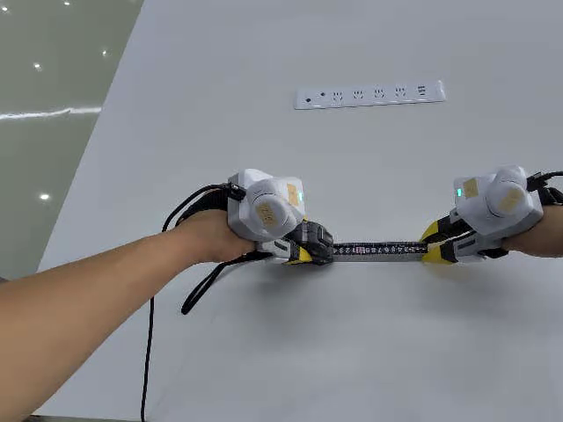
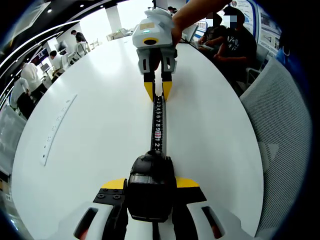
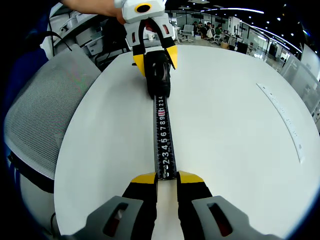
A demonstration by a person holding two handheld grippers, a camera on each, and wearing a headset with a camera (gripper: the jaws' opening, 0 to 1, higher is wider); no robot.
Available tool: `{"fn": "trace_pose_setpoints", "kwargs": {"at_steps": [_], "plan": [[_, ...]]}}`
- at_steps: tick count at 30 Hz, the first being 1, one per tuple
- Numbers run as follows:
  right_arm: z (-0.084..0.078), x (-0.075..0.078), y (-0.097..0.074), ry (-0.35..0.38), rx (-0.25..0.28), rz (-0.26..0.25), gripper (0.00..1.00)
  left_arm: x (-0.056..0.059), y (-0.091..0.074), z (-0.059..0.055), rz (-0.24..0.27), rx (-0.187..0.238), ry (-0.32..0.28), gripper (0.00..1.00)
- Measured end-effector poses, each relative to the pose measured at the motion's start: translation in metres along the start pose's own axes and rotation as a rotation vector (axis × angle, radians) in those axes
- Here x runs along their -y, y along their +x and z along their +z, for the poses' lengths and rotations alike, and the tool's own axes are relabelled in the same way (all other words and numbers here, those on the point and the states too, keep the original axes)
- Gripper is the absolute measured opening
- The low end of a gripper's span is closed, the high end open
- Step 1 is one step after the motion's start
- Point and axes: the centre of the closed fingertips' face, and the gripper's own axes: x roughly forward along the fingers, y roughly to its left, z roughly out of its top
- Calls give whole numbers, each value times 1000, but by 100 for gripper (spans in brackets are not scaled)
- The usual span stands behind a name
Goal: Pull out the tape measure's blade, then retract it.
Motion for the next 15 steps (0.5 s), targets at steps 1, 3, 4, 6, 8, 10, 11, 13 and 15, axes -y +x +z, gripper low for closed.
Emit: {"fn": "trace_pose_setpoints", "kwargs": {"at_steps": [1, 3, 4, 6, 8, 10, 11, 13, 15], "plan": [[-1, 0, -1, 2, -1, 0, 10, 0, 0, 0, 0, 0, 1, 30], [-4, 0, -2, 2, -3, 1, 10, 0, 0, 0, -1, 0, 1, 30], [-5, 0, -4, 3, -4, 1, 10, 0, 0, 0, -1, 0, 1, 30], [-8, 1, -6, 4, -8, 0, 10, 0, 0, 0, -1, 0, -1, 30], [-11, 1, -8, 7, -11, -1, 10, 0, 0, 0, -2, 0, -2, 30], [-14, 2, -10, 7, -14, -2, 10, 0, 0, 0, -2, 0, -1, 30], [-16, 2, -12, 6, -17, -2, 10, 0, 0, 0, -2, 0, -1, 30], [-19, 3, -14, 6, -23, -5, 10, 0, 0, 0, -3, 0, 0, 30], [-22, 4, -17, 9, -26, -6, 10, 0, 0, 0, -3, 0, -1, 30]]}}
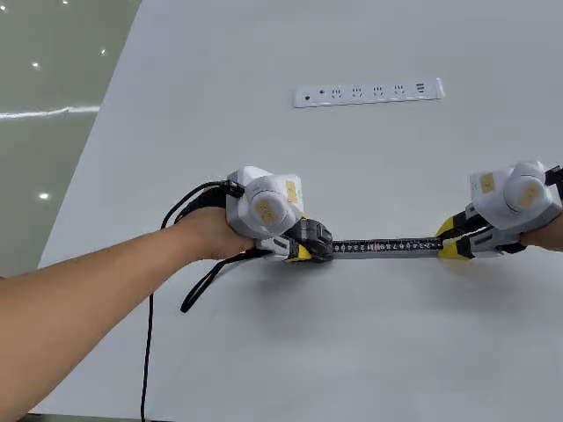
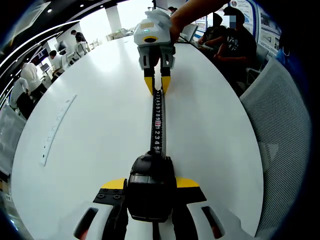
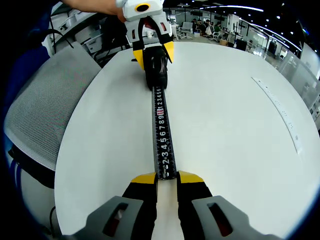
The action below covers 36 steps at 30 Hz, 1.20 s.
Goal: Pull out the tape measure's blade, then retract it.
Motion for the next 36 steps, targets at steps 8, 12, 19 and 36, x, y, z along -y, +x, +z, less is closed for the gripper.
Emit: {"fn": "trace_pose_setpoints", "kwargs": {"at_steps": [8, 12, 19, 36], "plan": [[-8, 0, -7, 14, -8, 0, 10, 0, -1, 0, -2, -2, 2, 30], [-10, 1, -9, 18, -7, -2, 10, 0, -1, 0, -3, -3, 4, 30], [-15, 2, -12, 26, -11, -3, 10, 0, -1, 0, -5, -7, 3, 30], [-32, 7, -23, 41, -29, -10, 10, 0, 0, 0, -6, -5, 6, 30]]}}
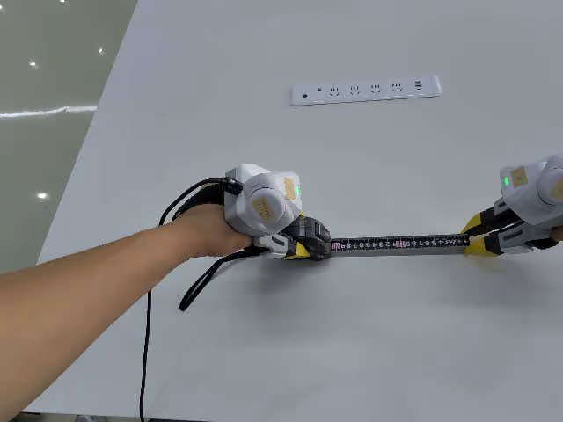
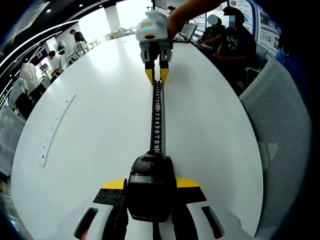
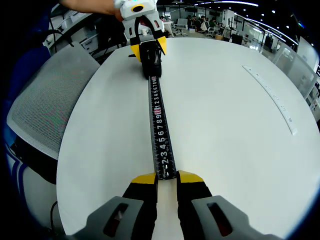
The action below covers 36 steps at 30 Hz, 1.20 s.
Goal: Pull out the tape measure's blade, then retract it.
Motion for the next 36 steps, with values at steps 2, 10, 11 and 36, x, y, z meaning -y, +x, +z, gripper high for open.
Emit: {"fn": "trace_pose_setpoints", "kwargs": {"at_steps": [2, 10, 11, 36], "plan": [[-1, 0, -1, 1, -1, 0, 10, 0, 0, 0, 0, 0, 0, 30], [-4, 1, -3, 10, 1, -1, 10, 0, 0, 0, -1, 0, -2, 30], [-5, 1, -4, 12, 1, -2, 9, 0, 0, 0, 0, 0, -1, 30], [-8, 1, -6, 4, -22, -10, 11, 0, 3, 2, -14, 4, 8, 31]]}}
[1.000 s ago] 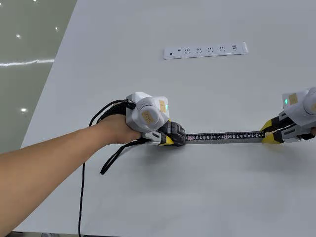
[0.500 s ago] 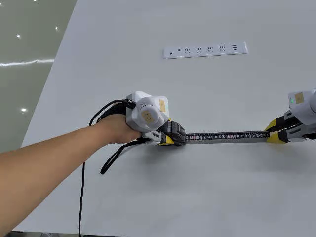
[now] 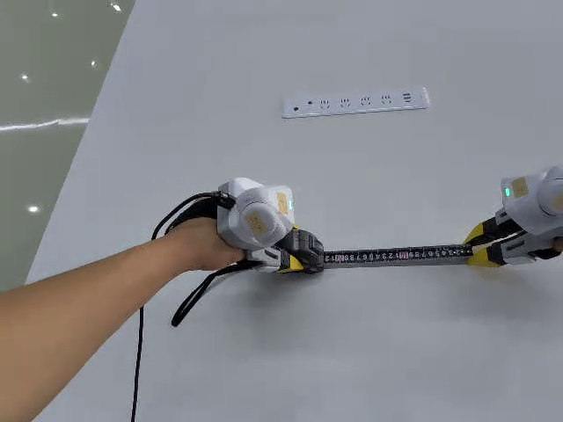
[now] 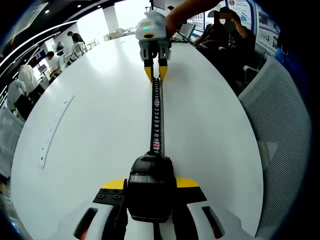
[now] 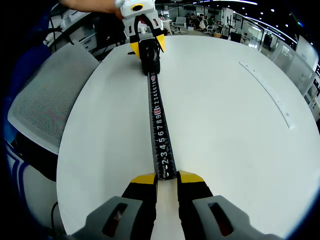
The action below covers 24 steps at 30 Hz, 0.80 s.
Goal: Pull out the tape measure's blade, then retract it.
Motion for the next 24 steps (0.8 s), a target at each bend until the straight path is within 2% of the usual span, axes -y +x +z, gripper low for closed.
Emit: {"fn": "trace_pose_setpoints", "kwargs": {"at_steps": [7, 10, 13, 15, 20, 21, 23, 24], "plan": [[0, -2, 1, -34, -17, -17, 12, 0, 0, 0, -9, 0, 1, 31], [0, -4, 0, -68, -35, -36, 12, 1, 1, -1, -13, -15, 27, 32], [0, -3, 0, -68, -37, -46, 13, 2, 3, -2, -7, -32, 55, 33], [-1, -3, 0, -70, -36, -51, 13, 2, 3, -2, -4, -35, 53, 33], [0, -3, -1, -79, -44, -54, 13, 1, 3, -2, 5, -30, 24, 34], [0, -3, -1, -78, -45, -54, 13, 0, 3, -2, 9, -27, 11, 34], [0, -3, -1, -80, -47, -56, 13, 2, 3, -1, 14, -15, -59, 36], [0, -2, -1, -80, -48, -57, 13, 1, 3, 0, 19, -12, -66, 39]]}}
